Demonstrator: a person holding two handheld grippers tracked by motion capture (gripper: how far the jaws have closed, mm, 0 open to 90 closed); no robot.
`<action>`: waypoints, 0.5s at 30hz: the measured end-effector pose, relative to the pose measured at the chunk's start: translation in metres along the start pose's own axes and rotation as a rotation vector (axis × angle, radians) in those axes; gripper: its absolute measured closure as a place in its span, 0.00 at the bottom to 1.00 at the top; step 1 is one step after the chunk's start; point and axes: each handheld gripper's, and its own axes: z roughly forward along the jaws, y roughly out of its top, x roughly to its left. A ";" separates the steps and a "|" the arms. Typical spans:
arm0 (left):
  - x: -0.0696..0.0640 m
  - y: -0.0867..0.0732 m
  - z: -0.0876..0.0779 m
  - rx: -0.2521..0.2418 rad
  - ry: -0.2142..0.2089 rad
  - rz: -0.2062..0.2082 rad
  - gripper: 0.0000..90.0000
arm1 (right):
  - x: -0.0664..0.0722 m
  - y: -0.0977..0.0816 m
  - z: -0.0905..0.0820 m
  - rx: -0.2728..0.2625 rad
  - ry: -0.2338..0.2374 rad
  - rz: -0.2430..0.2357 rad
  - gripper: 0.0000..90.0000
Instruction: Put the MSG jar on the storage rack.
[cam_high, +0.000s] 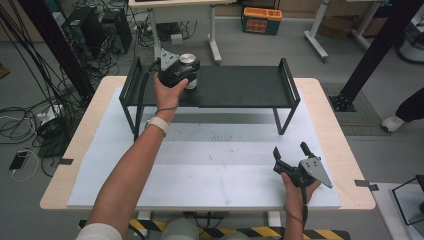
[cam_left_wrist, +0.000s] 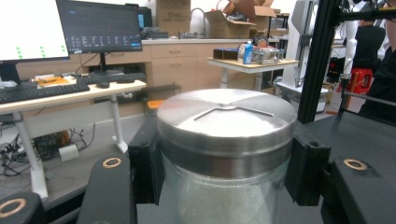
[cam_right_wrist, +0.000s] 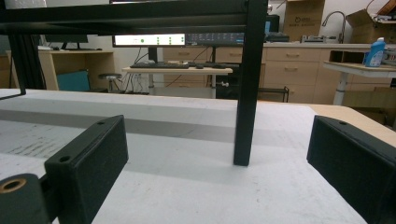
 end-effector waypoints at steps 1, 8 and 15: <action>0.000 0.000 0.000 0.001 -0.001 0.000 0.47 | 0.000 0.000 0.000 0.000 0.000 0.000 0.06; 0.001 -0.003 0.000 -0.003 -0.010 0.016 0.47 | 0.000 0.000 0.000 0.002 0.000 0.000 0.06; 0.001 -0.008 -0.001 -0.021 -0.003 0.007 0.46 | 0.000 0.000 0.000 0.003 -0.001 0.000 0.07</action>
